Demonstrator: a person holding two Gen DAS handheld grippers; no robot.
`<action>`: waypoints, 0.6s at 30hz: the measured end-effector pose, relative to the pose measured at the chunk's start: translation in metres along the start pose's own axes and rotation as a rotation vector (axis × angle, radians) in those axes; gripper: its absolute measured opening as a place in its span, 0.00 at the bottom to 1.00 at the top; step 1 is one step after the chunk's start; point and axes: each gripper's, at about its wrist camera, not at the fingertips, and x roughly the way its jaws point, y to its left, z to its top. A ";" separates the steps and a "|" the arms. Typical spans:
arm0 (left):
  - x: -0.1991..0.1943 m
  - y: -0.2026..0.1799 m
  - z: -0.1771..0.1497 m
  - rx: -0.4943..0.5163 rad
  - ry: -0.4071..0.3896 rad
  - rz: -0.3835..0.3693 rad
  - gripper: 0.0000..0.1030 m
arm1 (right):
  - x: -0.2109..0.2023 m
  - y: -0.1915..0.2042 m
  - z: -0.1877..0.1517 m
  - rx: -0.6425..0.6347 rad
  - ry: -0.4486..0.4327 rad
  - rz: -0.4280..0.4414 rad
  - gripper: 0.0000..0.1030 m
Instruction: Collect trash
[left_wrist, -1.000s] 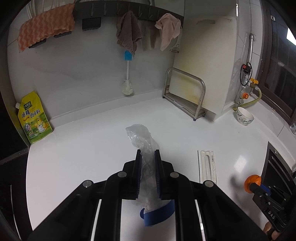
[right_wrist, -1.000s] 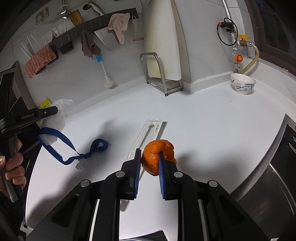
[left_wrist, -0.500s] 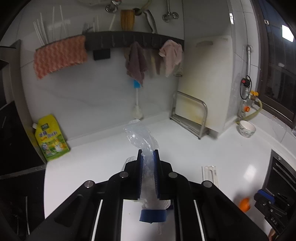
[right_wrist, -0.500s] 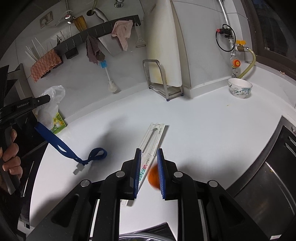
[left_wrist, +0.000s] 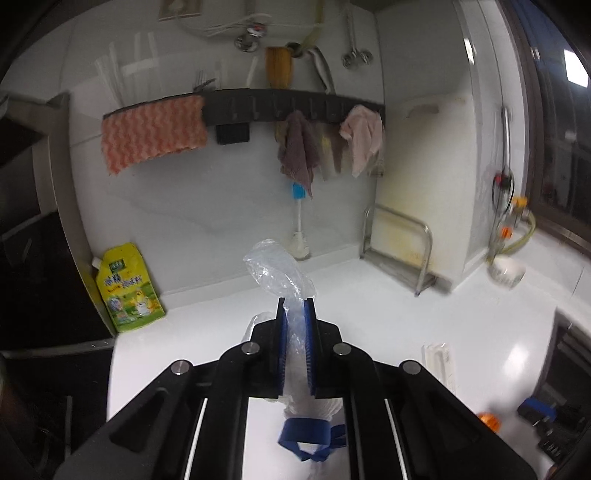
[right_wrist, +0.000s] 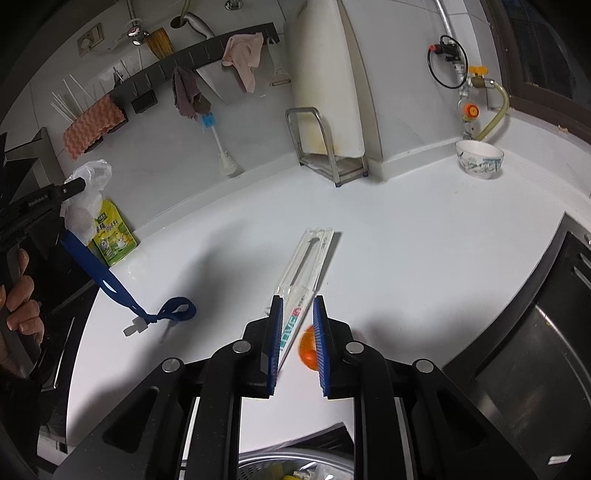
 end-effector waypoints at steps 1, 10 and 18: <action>-0.002 0.003 -0.001 -0.002 -0.024 0.009 0.09 | 0.002 0.000 -0.002 0.003 0.006 0.003 0.16; -0.005 0.016 -0.004 -0.026 -0.093 0.064 0.09 | 0.019 -0.011 -0.022 0.044 0.050 0.027 0.16; -0.004 0.017 -0.015 -0.016 -0.155 0.126 0.09 | 0.033 -0.009 -0.031 0.018 0.058 -0.004 0.41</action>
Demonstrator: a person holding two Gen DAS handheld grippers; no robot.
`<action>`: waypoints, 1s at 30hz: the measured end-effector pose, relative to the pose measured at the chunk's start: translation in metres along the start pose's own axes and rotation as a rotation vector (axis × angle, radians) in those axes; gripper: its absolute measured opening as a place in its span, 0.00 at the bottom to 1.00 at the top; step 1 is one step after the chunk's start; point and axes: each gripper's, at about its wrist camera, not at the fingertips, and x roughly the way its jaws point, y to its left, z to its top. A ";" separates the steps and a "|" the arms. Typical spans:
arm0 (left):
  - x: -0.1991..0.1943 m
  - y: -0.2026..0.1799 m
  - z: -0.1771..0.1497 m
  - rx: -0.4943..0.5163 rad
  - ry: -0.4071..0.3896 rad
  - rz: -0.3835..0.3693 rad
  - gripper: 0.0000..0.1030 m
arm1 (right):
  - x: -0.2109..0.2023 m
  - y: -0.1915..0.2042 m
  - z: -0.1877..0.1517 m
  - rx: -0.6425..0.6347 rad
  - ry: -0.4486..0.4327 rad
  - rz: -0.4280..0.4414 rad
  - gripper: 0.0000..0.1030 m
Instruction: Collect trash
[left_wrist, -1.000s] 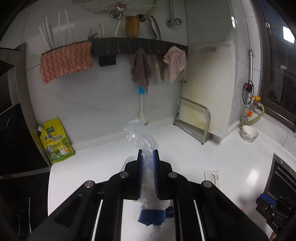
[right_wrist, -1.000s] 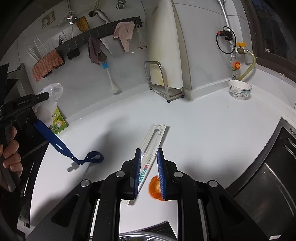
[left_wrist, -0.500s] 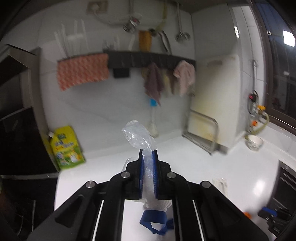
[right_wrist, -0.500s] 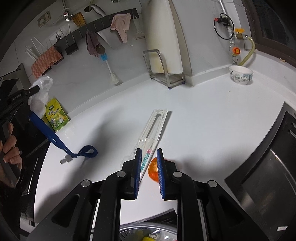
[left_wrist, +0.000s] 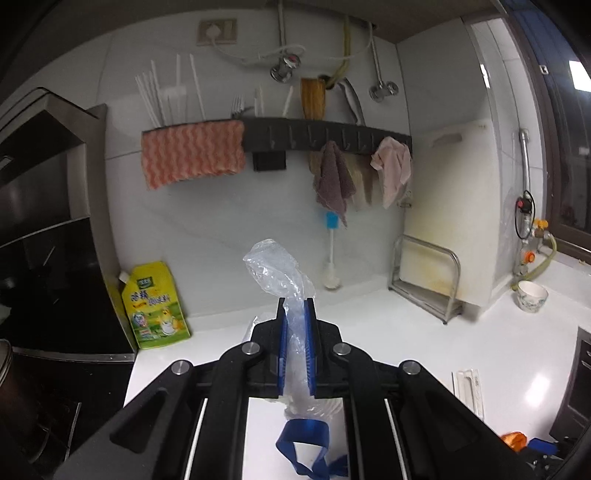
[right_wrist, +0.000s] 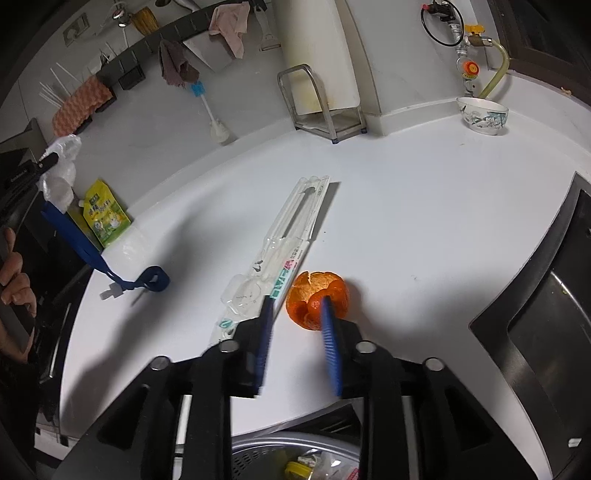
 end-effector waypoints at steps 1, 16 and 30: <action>-0.001 0.001 -0.001 -0.002 -0.020 0.022 0.09 | 0.000 0.001 -0.001 -0.007 -0.010 -0.008 0.45; 0.022 0.013 -0.003 -0.034 0.080 -0.054 0.09 | 0.030 -0.014 0.005 0.060 0.054 -0.034 0.27; -0.030 -0.006 0.039 -0.022 -0.066 -0.286 0.09 | -0.002 -0.006 0.008 0.007 -0.008 -0.034 0.10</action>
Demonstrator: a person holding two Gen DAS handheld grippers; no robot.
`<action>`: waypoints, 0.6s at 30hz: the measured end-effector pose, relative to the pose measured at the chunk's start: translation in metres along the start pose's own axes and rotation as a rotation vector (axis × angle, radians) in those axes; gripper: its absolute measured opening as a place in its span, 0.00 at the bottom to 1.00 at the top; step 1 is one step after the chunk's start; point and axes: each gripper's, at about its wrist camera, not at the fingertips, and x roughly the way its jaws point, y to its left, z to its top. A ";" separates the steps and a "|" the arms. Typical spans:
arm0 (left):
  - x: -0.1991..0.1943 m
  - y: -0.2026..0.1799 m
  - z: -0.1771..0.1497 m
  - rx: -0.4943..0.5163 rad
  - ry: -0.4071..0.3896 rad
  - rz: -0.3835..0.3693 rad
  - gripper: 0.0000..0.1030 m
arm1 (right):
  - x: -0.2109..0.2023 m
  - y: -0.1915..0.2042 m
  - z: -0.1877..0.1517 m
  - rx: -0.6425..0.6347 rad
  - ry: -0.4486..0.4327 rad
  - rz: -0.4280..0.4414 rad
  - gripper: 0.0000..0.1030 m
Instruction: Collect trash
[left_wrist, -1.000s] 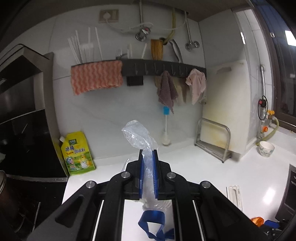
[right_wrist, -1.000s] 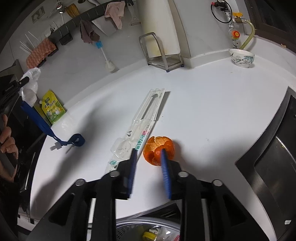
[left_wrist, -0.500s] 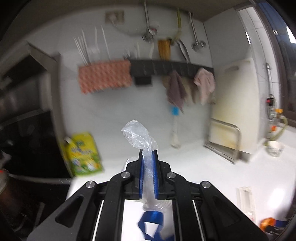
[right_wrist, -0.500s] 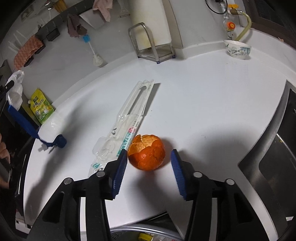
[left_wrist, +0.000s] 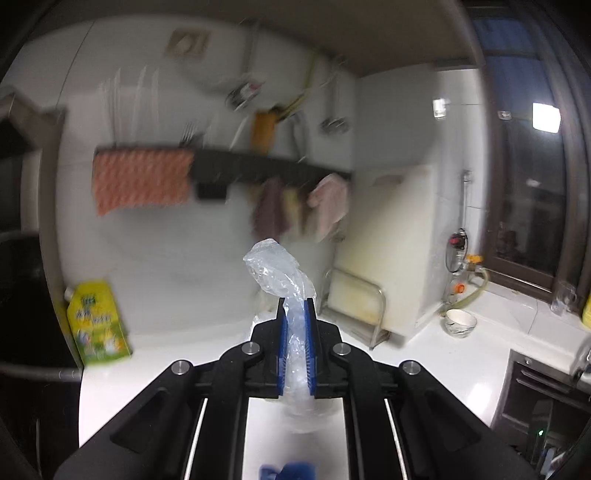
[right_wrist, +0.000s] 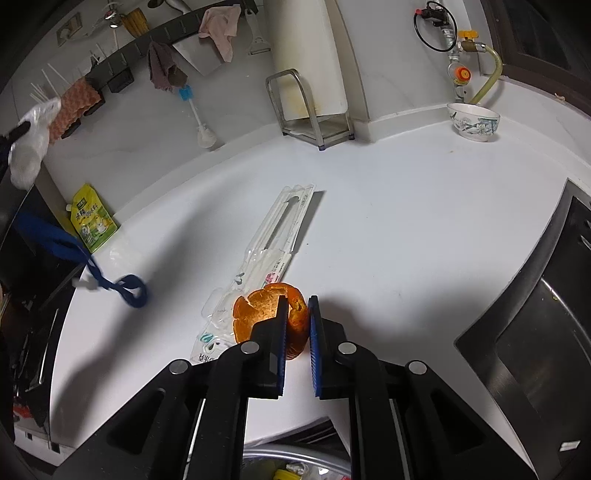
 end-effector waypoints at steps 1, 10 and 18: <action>0.003 -0.004 0.000 0.015 0.006 0.019 0.09 | -0.002 0.000 0.000 0.002 -0.001 0.003 0.10; -0.014 -0.035 -0.007 0.018 0.098 -0.021 0.09 | -0.042 0.001 -0.015 0.010 -0.033 0.019 0.10; -0.065 -0.080 -0.067 0.042 0.250 -0.058 0.09 | -0.097 0.000 -0.059 0.023 -0.055 0.017 0.10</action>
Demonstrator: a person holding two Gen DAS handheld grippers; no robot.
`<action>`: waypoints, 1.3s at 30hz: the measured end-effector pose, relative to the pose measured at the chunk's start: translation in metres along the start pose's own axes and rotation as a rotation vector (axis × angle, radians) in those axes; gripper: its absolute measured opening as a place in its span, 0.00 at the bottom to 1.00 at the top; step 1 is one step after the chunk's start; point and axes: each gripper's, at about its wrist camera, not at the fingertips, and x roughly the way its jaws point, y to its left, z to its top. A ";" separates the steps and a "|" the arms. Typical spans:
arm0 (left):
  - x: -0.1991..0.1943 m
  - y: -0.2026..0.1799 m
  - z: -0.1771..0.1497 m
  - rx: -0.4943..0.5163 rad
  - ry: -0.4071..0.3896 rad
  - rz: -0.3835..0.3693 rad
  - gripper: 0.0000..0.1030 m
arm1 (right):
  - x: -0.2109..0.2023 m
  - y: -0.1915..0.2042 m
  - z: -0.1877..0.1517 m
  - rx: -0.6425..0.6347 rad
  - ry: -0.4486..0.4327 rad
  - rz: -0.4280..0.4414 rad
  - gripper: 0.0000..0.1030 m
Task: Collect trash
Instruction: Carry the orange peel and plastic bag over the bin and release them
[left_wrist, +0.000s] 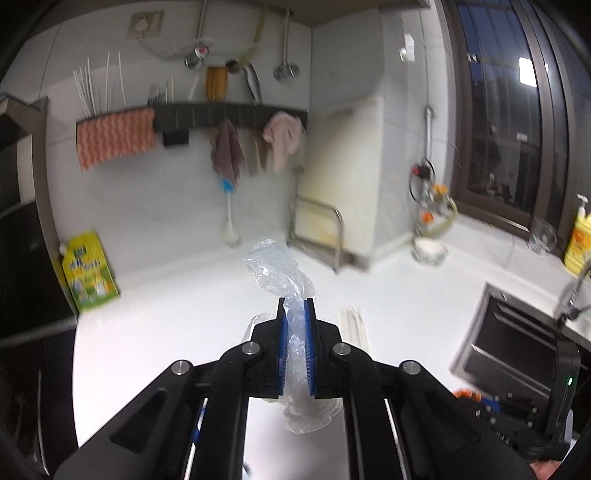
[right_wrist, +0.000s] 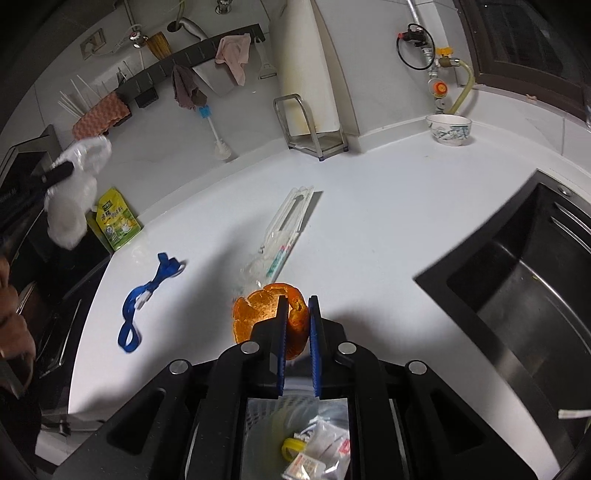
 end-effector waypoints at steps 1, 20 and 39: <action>-0.003 -0.004 -0.008 0.000 0.013 0.001 0.09 | -0.008 -0.001 -0.007 0.004 -0.001 -0.002 0.10; -0.049 -0.076 -0.154 -0.003 0.255 -0.078 0.09 | -0.075 -0.008 -0.129 0.074 0.042 -0.044 0.10; 0.001 -0.089 -0.227 0.008 0.526 -0.084 0.21 | -0.039 -0.010 -0.159 0.081 0.152 -0.050 0.13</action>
